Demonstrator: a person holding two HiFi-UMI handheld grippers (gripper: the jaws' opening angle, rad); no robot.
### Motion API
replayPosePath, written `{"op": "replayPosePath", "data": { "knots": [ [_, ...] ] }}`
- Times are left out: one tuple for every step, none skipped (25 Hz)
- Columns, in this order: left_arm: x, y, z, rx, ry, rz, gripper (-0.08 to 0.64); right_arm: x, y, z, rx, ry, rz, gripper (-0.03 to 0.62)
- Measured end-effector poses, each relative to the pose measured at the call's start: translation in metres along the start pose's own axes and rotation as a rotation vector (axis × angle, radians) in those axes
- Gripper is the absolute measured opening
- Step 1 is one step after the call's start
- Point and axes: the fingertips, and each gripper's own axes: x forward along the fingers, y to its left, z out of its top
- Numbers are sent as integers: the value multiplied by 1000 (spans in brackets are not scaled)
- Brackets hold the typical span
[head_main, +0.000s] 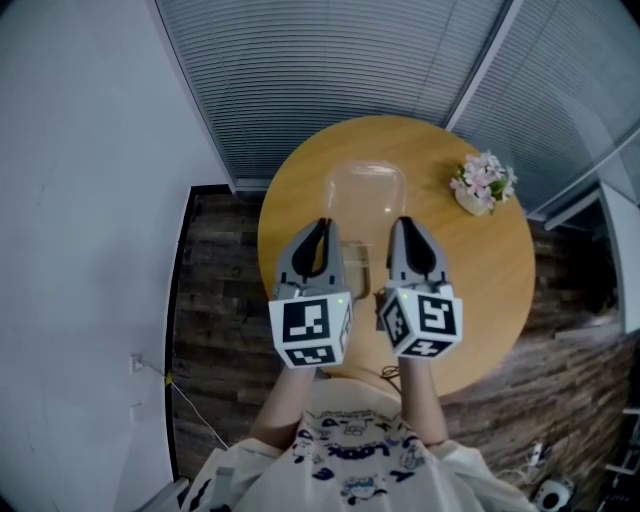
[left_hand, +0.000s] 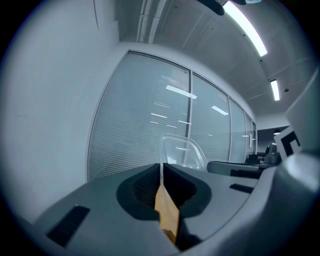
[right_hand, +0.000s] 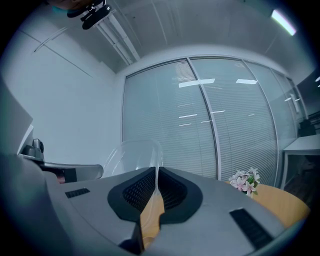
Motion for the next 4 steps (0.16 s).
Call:
{"op": "replayPosePath", "data": {
  "knots": [
    [0, 0, 0, -1, 0, 0, 21, 0, -1, 0, -1, -1, 0, 21],
    [1, -1, 0, -1, -1, -1, 21, 1, -2, -1, -1, 0, -1, 21],
    [2, -1, 0, 0, -1, 0, 21, 2, -2, -1, -1, 1, -3, 21],
    [2, -1, -1, 1, -1, 0, 21, 2, -3, -2, -1, 3, -4, 21]
  ]
}}
